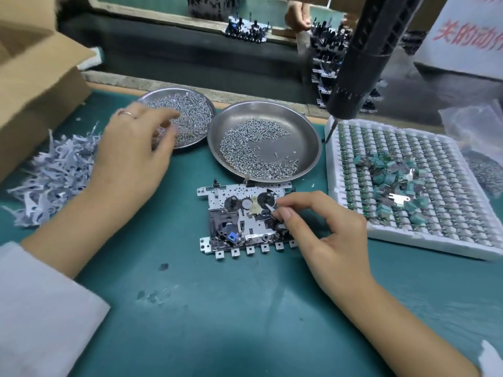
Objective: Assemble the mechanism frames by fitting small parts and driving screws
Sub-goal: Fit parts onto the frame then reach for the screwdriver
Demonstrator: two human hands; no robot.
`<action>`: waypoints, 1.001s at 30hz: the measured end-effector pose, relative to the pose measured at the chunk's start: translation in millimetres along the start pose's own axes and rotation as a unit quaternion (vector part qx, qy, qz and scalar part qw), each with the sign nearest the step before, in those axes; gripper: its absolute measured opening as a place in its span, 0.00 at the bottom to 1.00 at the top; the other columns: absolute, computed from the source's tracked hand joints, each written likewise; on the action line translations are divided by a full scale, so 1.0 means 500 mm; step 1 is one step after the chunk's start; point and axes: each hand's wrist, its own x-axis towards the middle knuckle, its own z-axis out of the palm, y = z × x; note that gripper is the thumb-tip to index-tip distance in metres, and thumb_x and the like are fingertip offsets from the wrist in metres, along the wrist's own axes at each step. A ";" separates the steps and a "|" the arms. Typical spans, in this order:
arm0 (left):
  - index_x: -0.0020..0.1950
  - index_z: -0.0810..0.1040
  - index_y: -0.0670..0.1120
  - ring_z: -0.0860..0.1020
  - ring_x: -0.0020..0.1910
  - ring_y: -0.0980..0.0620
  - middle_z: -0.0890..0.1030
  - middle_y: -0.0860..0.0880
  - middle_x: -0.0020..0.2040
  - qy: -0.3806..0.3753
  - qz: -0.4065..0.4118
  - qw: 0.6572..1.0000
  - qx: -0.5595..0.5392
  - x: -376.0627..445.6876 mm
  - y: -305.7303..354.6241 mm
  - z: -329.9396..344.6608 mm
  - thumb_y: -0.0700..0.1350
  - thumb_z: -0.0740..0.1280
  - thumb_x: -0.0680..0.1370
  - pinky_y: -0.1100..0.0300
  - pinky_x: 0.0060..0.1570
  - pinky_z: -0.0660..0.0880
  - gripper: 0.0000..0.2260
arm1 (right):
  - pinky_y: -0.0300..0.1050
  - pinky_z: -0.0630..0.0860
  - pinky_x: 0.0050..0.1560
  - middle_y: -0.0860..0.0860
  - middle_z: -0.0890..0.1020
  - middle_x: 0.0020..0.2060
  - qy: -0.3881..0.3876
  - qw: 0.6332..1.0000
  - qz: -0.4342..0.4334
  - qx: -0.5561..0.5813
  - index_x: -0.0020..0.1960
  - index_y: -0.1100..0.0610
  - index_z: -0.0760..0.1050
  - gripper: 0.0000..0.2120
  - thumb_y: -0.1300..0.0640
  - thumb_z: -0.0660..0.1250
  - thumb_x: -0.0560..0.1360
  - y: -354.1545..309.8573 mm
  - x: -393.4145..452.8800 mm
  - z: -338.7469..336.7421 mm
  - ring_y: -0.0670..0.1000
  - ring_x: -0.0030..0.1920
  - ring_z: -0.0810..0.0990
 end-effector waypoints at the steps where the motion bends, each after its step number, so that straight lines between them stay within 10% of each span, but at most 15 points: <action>1: 0.61 0.79 0.42 0.76 0.50 0.38 0.78 0.38 0.53 -0.010 -0.015 0.999 0.027 0.017 -0.012 0.006 0.42 0.65 0.79 0.51 0.54 0.71 0.12 | 0.46 0.78 0.43 0.51 0.83 0.37 0.001 1.000 -0.002 0.002 0.46 0.46 0.78 0.10 0.61 0.69 0.72 0.000 0.000 0.000 0.51 0.41 0.82; 7: 0.54 0.82 0.40 0.75 0.54 0.35 0.79 0.36 0.52 -0.118 -0.045 0.986 0.110 0.065 -0.027 0.034 0.43 0.67 0.78 0.46 0.54 0.72 0.09 | 0.47 0.78 0.42 0.50 0.83 0.37 -0.005 1.000 -0.015 0.000 0.46 0.45 0.78 0.10 0.60 0.68 0.72 0.002 0.001 0.000 0.50 0.41 0.83; 18: 0.54 0.82 0.44 0.76 0.51 0.37 0.82 0.40 0.51 0.004 0.004 0.989 0.149 0.048 -0.021 0.022 0.44 0.64 0.80 0.49 0.52 0.65 0.09 | 0.43 0.77 0.41 0.47 0.82 0.38 -0.004 0.999 -0.027 -0.026 0.46 0.46 0.78 0.10 0.60 0.68 0.72 0.000 0.003 0.000 0.48 0.41 0.82; 30: 0.57 0.81 0.40 0.77 0.52 0.35 0.82 0.37 0.52 -0.029 0.003 0.996 0.082 0.041 -0.023 0.031 0.38 0.63 0.79 0.46 0.54 0.71 0.10 | 0.26 0.71 0.45 0.43 0.82 0.39 0.011 0.996 -0.010 -0.088 0.45 0.52 0.81 0.09 0.66 0.70 0.73 -0.023 0.096 0.001 0.40 0.42 0.80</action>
